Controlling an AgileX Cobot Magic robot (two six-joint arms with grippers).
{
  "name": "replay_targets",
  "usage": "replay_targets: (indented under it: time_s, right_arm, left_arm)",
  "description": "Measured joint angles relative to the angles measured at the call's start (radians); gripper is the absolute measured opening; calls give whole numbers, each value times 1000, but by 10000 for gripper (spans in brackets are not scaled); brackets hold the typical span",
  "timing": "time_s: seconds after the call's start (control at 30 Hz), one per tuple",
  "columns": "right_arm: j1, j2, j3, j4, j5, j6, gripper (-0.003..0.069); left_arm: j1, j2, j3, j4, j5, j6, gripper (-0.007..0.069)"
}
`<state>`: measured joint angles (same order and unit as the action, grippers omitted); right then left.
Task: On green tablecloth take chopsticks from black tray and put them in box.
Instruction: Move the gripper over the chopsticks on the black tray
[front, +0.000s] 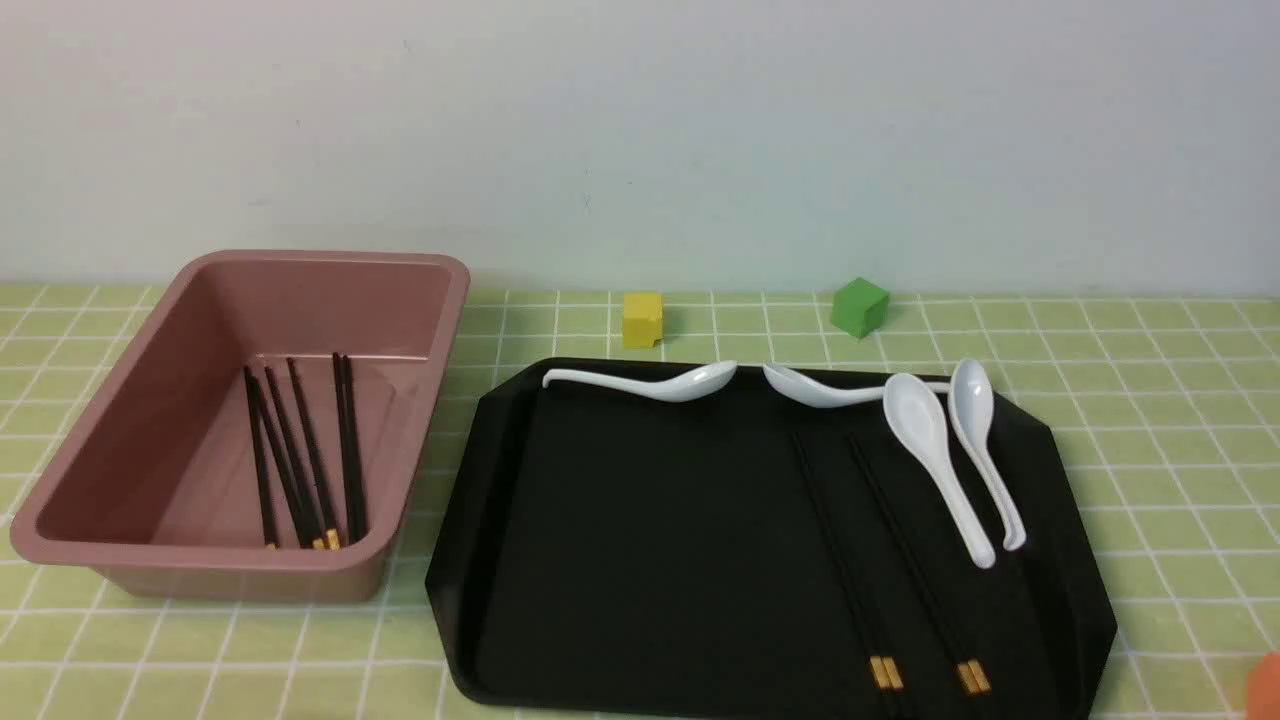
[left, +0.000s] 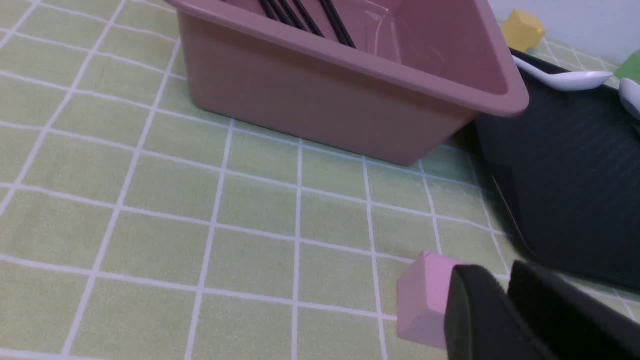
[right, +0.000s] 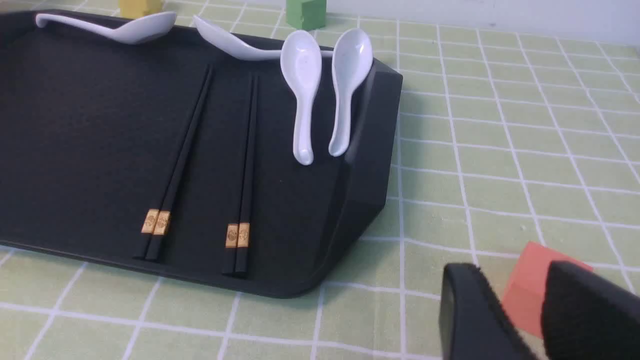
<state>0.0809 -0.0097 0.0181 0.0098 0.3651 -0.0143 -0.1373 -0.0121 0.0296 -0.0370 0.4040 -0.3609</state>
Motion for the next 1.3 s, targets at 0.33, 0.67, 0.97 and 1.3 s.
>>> replay_targets:
  time_s: [0.33, 0.67, 0.97, 1.3]
  right_arm:
    - [0, 0, 0, 0, 0, 0, 239]
    - [0, 0, 0, 0, 0, 0, 239]
    - [0, 0, 0, 0, 0, 0, 239]
    - [0, 0, 0, 0, 0, 0, 239]
  left_arm:
    - [0, 0, 0, 0, 0, 0, 118]
    - [0, 0, 0, 0, -1, 0, 129]
    - [0, 0, 0, 0, -1, 0, 139]
    - [0, 0, 0, 0, -1, 0, 148]
